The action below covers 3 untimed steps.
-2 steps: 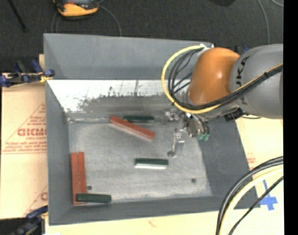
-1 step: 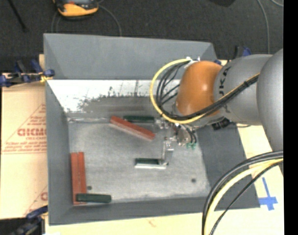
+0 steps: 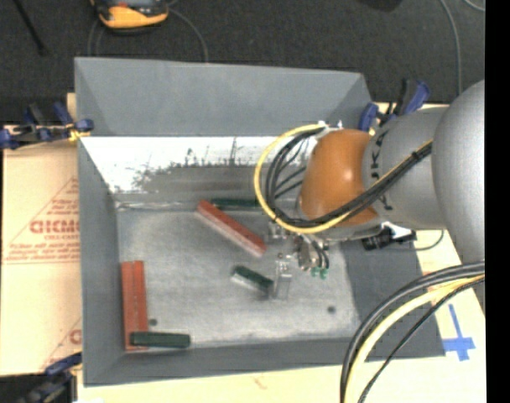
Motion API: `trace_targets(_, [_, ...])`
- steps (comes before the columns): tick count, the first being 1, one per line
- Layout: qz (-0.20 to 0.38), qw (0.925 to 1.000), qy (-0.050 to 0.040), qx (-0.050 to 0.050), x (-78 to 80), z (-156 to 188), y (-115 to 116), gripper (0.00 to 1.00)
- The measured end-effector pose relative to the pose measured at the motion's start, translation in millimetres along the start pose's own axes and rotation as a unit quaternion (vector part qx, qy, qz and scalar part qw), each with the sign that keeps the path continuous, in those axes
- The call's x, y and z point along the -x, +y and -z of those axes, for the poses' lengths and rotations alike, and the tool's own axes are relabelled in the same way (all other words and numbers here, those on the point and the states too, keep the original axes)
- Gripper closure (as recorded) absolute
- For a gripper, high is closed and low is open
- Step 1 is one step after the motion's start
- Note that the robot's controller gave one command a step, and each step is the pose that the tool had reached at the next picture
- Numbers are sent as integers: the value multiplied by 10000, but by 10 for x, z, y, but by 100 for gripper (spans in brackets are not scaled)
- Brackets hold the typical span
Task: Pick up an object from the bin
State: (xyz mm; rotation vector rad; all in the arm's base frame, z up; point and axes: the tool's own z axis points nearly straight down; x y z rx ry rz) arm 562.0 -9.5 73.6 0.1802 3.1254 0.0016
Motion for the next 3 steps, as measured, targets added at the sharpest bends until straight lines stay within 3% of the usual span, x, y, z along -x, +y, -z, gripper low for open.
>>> trace_targets(1, [684, 9976, 45, -4, -755, 131, 299, 100])
trace_targets(2, [685, 9976, 45, -4, -755, 131, 299, 100])
trace_targets(3, [845, 9964, 32, -7, -486, 1514, 331, 100])
